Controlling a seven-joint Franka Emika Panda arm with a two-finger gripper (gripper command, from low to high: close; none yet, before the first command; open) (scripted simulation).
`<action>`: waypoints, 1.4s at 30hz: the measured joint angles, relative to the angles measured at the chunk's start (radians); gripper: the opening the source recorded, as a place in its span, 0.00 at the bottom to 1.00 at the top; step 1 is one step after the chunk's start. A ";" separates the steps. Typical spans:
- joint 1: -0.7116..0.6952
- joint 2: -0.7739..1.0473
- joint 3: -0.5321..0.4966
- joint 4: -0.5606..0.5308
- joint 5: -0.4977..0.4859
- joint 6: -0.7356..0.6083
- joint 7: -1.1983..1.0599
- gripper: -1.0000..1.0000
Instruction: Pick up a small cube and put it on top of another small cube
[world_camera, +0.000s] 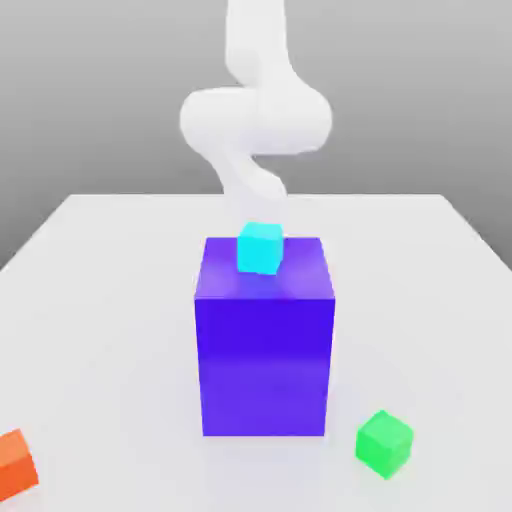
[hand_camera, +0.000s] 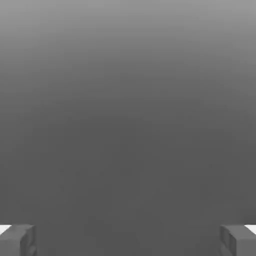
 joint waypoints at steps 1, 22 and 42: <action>0.012 0.039 0.004 0.010 0.004 0.006 -0.008 0.50; 0.218 0.805 0.147 0.203 -0.033 0.123 -0.085 0.50; 0.400 1.386 0.147 0.351 -0.195 0.277 -0.040 0.00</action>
